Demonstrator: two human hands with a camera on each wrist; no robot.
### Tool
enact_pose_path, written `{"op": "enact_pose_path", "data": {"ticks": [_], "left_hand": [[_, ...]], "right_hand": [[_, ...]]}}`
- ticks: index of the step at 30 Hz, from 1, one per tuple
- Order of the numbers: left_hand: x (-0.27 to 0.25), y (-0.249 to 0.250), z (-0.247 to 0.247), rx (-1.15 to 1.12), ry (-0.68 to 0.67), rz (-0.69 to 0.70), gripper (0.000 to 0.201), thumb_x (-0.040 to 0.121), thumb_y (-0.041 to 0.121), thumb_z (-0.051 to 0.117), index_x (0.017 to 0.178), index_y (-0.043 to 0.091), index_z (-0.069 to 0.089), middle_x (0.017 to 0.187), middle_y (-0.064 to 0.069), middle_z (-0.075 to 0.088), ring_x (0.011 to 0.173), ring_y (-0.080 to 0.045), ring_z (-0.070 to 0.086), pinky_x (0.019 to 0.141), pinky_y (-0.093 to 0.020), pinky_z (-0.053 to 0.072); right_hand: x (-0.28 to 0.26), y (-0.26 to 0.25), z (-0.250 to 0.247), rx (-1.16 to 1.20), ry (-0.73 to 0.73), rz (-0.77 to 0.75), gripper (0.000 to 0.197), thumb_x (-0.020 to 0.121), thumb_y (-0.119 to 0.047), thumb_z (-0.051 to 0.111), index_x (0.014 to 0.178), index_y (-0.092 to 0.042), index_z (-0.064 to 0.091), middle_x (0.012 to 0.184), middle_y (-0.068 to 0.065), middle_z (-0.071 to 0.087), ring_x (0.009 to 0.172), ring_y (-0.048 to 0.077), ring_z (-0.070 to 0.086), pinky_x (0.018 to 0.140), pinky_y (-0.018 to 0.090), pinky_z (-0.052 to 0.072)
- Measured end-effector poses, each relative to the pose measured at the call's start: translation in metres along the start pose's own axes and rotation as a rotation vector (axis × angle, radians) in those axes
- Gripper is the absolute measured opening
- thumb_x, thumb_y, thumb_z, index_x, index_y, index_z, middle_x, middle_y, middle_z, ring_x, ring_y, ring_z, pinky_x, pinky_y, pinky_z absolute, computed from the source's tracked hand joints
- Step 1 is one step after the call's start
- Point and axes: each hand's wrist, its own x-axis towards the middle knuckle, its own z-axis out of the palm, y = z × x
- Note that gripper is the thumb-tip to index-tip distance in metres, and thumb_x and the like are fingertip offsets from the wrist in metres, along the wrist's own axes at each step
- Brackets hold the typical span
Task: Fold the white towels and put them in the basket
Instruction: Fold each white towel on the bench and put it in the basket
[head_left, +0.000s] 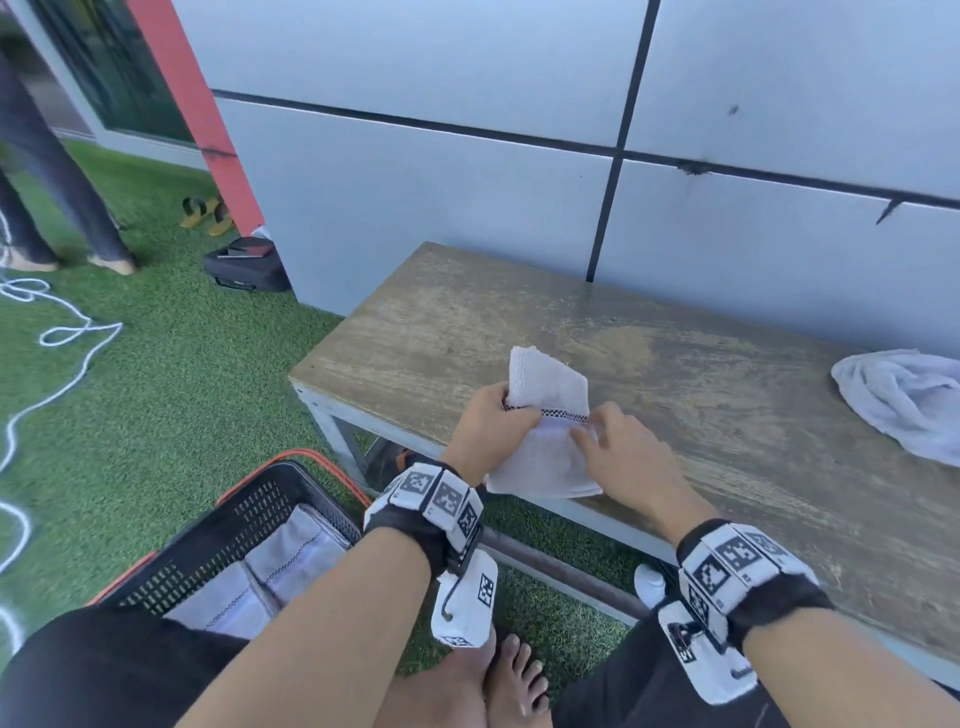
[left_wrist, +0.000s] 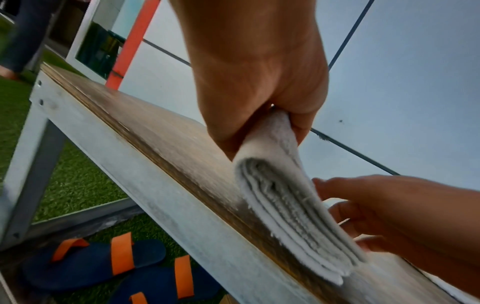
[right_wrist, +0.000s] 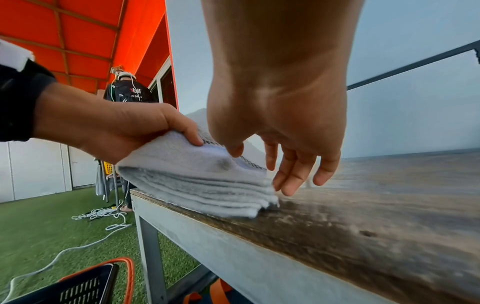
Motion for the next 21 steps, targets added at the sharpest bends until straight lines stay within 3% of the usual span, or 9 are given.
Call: {"op": "enact_pose_path", "data": {"ticks": [3, 6, 8, 11, 14, 18, 21], "left_hand": [[-0.015, 0.004, -0.021, -0.112, 0.013, 0.022, 0.006, 0.075, 0.012, 0.062, 0.08, 0.01, 0.061, 0.066, -0.002, 0.057, 0.06, -0.018, 0.054, 0.059, -0.03, 0.041], [-0.025, 0.002, -0.046, -0.203, 0.069, 0.005, 0.031, 0.068, 0.016, 0.064, 0.094, -0.002, 0.065, 0.076, -0.008, 0.064, 0.069, -0.023, 0.063, 0.063, -0.035, 0.048], [-0.031, -0.002, -0.063, -0.255, 0.128, -0.02, 0.034, 0.068, 0.016, 0.065, 0.096, -0.002, 0.066, 0.081, -0.01, 0.067, 0.074, -0.027, 0.066, 0.066, -0.038, 0.051], [-0.04, -0.013, -0.09, -0.299, 0.249, -0.053, 0.026, 0.07, 0.014, 0.067, 0.092, -0.001, 0.067, 0.08, -0.009, 0.067, 0.075, -0.028, 0.067, 0.065, -0.037, 0.051], [-0.046, -0.031, -0.118, -0.316, 0.395, -0.077, 0.008, 0.08, 0.007, 0.066, 0.087, 0.012, 0.065, 0.079, -0.005, 0.066, 0.072, -0.023, 0.064, 0.063, -0.034, 0.051], [-0.054, -0.069, -0.152, -0.283, 0.585, -0.156, 0.015, 0.084, 0.017, 0.068, 0.095, 0.019, 0.059, 0.097, -0.007, 0.07, 0.085, -0.024, 0.069, 0.076, -0.043, 0.057], [-0.061, -0.104, -0.176, -0.247, 0.712, -0.271, 0.032, 0.083, 0.026, 0.073, 0.106, 0.016, 0.053, 0.1, -0.005, 0.064, 0.09, -0.021, 0.065, 0.075, -0.04, 0.054]], "right_hand": [[0.0, -0.017, -0.002, 0.258, -0.041, 0.038, 0.044, 0.102, -0.053, 0.035, 0.124, -0.016, 0.049, 0.109, 0.003, 0.059, 0.1, 0.025, 0.06, 0.086, 0.04, 0.048], [0.005, -0.041, 0.001, 0.457, -0.105, 0.031, 0.041, 0.104, -0.045, 0.034, 0.124, -0.015, 0.054, 0.119, 0.001, 0.058, 0.105, 0.02, 0.057, 0.083, 0.036, 0.042], [0.011, -0.058, 0.006, 0.555, -0.155, 0.024, 0.033, 0.103, -0.037, 0.038, 0.119, -0.016, 0.057, 0.118, 0.001, 0.06, 0.103, 0.018, 0.058, 0.081, 0.035, 0.042], [0.019, -0.089, 0.018, 0.58, -0.217, -0.017, 0.025, 0.099, -0.029, 0.046, 0.108, -0.009, 0.06, 0.102, 0.006, 0.062, 0.084, 0.017, 0.056, 0.071, 0.034, 0.038], [0.024, -0.121, 0.033, 0.595, -0.209, -0.084, 0.026, 0.096, -0.031, 0.05, 0.106, -0.008, 0.057, 0.093, 0.009, 0.059, 0.077, 0.018, 0.051, 0.067, 0.035, 0.036], [0.029, -0.165, 0.057, 0.588, -0.25, -0.186, 0.017, 0.097, -0.029, 0.053, 0.106, -0.014, 0.054, 0.096, 0.005, 0.06, 0.078, 0.017, 0.053, 0.066, 0.033, 0.038], [0.033, -0.196, 0.082, 0.548, -0.287, -0.263, 0.017, 0.096, -0.026, 0.057, 0.109, -0.017, 0.054, 0.099, 0.002, 0.061, 0.082, 0.019, 0.057, 0.067, 0.033, 0.04]]}}
